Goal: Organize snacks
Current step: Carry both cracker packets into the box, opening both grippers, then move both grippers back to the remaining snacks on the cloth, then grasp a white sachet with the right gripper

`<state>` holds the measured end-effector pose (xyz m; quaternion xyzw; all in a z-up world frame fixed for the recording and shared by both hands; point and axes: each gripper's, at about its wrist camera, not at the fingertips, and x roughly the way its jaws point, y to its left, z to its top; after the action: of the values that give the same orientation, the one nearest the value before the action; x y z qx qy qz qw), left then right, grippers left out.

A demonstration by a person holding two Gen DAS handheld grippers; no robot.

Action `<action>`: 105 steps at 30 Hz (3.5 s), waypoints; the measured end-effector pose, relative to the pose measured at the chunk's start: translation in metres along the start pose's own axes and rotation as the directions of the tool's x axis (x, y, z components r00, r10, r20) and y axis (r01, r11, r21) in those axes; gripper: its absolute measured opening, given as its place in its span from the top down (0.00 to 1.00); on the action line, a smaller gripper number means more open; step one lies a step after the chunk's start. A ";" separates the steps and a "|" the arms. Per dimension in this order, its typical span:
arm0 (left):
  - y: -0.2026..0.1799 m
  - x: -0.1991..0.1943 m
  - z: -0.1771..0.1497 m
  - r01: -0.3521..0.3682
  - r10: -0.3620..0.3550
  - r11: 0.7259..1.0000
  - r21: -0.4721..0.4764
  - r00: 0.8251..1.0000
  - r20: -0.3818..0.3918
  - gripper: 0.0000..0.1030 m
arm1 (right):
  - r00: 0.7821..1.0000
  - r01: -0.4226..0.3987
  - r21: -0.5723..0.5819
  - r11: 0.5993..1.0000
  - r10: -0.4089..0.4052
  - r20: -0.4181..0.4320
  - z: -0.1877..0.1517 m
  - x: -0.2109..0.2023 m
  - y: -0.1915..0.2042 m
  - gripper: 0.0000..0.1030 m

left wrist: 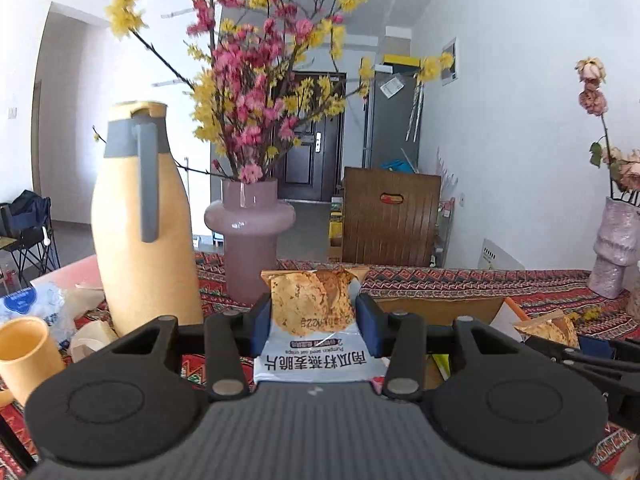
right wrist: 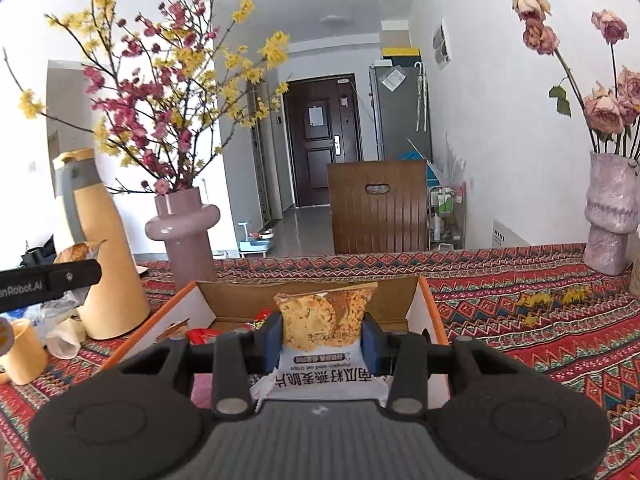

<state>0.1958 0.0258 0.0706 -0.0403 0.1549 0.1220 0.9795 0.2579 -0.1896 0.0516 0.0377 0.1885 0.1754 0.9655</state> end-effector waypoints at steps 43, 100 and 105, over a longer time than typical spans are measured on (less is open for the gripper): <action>0.009 0.022 -0.025 -0.001 0.002 0.998 -0.063 1.000 0.014 0.00 | 0.998 0.014 0.033 0.999 -0.016 0.063 -0.028 0.029 -0.005 0.00; 0.039 -0.057 -0.102 0.017 -0.017 1.000 0.009 0.999 -0.050 0.00 | 0.994 0.086 0.066 0.994 -0.082 -0.068 -0.108 -0.065 -0.045 0.00; 0.040 -0.057 -0.102 0.013 -0.013 1.000 0.005 0.999 -0.048 0.00 | 0.995 0.085 0.061 0.994 -0.082 -0.060 -0.108 -0.065 -0.044 0.00</action>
<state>0.1029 0.0391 -0.0102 -0.0417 0.1784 0.1143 0.9764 0.1749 -0.2532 -0.0313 0.0555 0.2231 0.1298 0.9645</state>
